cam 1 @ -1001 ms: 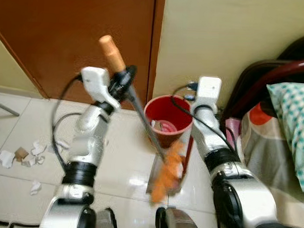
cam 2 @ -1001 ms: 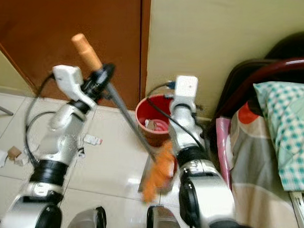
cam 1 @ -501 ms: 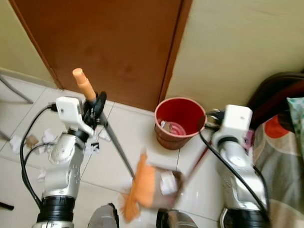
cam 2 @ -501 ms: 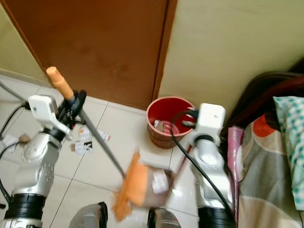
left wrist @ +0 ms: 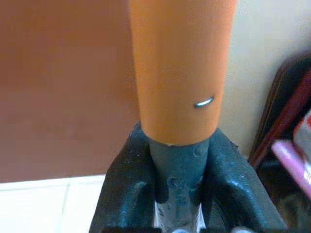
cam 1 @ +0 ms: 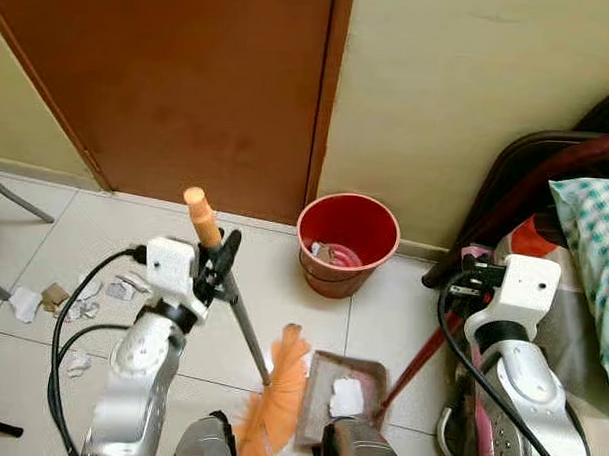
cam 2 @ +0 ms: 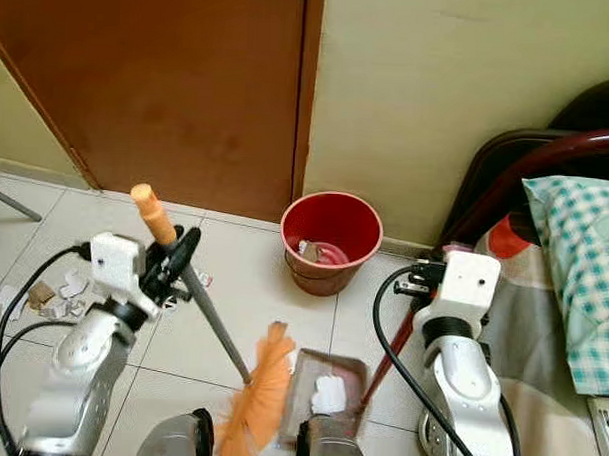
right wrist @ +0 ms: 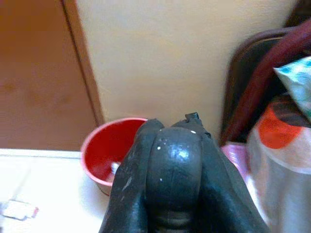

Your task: Sweep floor

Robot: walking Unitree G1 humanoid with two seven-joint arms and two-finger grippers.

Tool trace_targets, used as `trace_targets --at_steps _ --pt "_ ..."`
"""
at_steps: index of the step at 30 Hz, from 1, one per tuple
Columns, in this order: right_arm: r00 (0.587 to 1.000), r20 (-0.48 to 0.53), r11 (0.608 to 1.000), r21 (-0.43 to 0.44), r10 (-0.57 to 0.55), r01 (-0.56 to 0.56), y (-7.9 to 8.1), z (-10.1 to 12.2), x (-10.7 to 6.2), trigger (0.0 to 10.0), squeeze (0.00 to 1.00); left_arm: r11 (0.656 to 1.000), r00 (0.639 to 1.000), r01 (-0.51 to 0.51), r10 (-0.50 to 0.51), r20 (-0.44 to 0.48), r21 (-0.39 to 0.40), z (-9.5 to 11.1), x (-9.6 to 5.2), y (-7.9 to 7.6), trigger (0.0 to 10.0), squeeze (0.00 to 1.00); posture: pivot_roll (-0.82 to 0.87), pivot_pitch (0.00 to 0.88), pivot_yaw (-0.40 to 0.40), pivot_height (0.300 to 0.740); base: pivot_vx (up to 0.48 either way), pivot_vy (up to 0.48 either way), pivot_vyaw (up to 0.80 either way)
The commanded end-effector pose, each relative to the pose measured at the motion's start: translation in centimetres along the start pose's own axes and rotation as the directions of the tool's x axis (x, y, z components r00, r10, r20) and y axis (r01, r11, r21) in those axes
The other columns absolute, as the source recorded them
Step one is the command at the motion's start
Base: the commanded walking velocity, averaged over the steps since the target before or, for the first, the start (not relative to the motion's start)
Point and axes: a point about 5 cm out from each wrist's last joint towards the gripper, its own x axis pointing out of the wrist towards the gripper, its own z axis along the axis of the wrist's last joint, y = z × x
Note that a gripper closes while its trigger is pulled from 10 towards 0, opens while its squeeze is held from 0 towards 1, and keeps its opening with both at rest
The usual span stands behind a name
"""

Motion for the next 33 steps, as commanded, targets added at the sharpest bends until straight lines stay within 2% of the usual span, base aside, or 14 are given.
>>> trace_targets --at_steps 1,5,6,8,15,21,26,29,33 --pt "1.0 0.012 1.0 0.016 0.013 -0.013 0.1 -0.1 0.1 10.0 0.0 0.994 0.998 -0.047 0.05 -0.027 0.1 0.2 -0.6 1.3 10.0 0.0 -0.02 0.11 -0.025 0.74 0.0 0.0 0.0" --pt "1.0 0.003 0.999 0.024 0.031 -0.031 0.6 -0.7 0.5 10.0 0.0 0.995 0.995 -0.042 0.05 -0.083 0.094 -1.0 -1.4 1.7 10.0 0.0 -0.01 0.085 -0.016 0.74 0.0 0.0 0.0" --pt "0.999 0.01 0.999 0.012 0.042 -0.042 0.8 -0.7 0.7 10.0 0.0 0.991 0.996 -0.005 0.017 -0.088 0.135 -1.2 -1.6 1.3 10.0 0.0 -0.02 0.077 -0.01 0.74 0.0 0.0 0.0" --pt "0.999 0.018 0.999 0.015 0.049 -0.049 0.7 -0.6 1.0 10.0 0.0 0.99 0.996 0.0 0.013 -0.092 0.144 -1.4 -1.8 1.2 10.0 0.0 -0.02 0.069 -0.007 0.74 0.0 0.0 0.0" --pt "0.999 0.032 1.0 0.015 0.02 -0.02 -0.2 -0.2 1.9 10.0 0.0 0.986 0.996 -0.024 0.038 -0.084 0.165 -1.3 -1.6 1.4 10.0 0.0 -0.02 0.066 0.0 0.74 0.0 0.0 -0.28" --pt "0.998 0.049 0.999 0.018 0.04 -0.041 -0.1 0.0 2.3 10.0 0.0 0.975 0.996 -0.072 0.083 -0.045 0.211 -0.7 -1.2 1.9 10.0 0.0 -0.01 0.074 -0.011 0.74 0.0 0.0 -0.33" --pt "0.994 0.077 0.995 0.067 0.075 -0.08 0.9 1.4 3.3 10.0 0.0 0.965 0.988 -0.138 0.15 -0.036 0.221 -0.6 -1.3 2.7 10.0 0.0 -0.01 0.077 -0.011 0.74 0.0 0.0 0.0" --pt "0.99 0.105 0.989 0.104 0.092 -0.103 1.2 3.0 4.2 10.0 0.0 0.954 0.972 -0.217 0.231 -0.046 0.209 -1.0 -1.6 3.5 10.0 0.0 -0.02 0.081 -0.012 0.74 0.0 0.0 0.0" --pt "0.984 0.146 0.984 0.128 0.103 -0.122 1.4 5.1 5.0 10.0 0.0 0.948 0.965 -0.238 0.255 -0.06 0.211 -1.5 -1.7 3.8 10.0 0.0 -0.03 0.084 -0.017 0.74 0.0 0.0 0.0"
